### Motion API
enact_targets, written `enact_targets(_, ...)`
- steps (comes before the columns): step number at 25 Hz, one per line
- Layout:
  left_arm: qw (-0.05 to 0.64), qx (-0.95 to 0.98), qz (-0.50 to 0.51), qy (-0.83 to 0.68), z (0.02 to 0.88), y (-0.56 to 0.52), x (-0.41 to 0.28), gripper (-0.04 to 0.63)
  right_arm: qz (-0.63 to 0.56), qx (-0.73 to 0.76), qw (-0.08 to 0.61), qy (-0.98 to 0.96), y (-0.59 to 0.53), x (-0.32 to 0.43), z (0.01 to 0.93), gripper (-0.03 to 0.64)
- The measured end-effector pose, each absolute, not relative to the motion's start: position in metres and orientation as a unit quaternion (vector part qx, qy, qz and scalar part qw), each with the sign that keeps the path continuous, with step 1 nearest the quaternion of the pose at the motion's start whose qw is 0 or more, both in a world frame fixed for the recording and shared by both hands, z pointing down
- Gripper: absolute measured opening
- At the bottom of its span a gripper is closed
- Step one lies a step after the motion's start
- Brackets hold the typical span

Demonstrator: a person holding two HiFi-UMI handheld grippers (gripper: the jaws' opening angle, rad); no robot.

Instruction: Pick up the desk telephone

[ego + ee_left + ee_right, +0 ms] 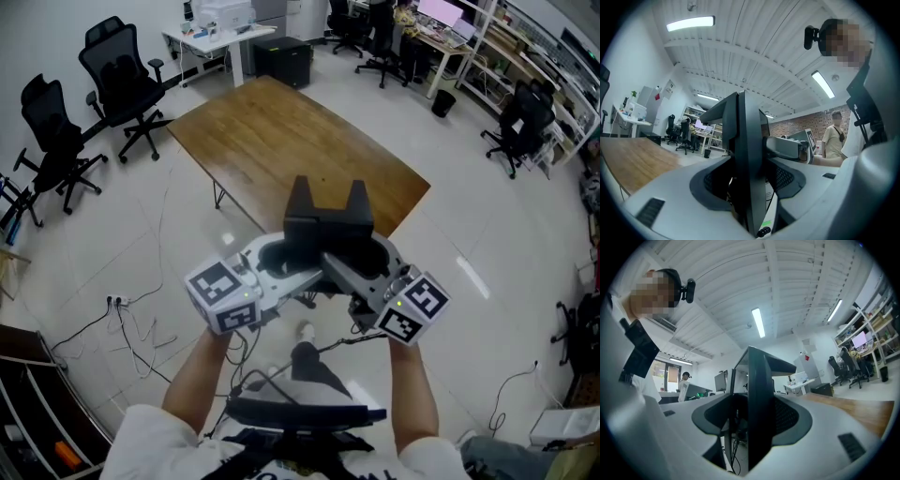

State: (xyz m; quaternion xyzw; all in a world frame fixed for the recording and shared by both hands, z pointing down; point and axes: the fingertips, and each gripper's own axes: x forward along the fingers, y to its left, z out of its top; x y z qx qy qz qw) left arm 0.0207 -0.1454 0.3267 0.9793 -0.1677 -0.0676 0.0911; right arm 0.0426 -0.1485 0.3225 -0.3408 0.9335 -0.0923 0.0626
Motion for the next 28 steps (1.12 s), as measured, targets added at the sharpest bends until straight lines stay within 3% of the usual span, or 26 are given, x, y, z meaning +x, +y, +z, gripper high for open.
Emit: enact_targets(28, 0.074, 0.981, -0.059, -0.167, 0.325, -0.124, 0.006, 0.225, -0.083, -0.34, 0.068, 0.934, -0.126, 0.027, 0.324, 0.262)
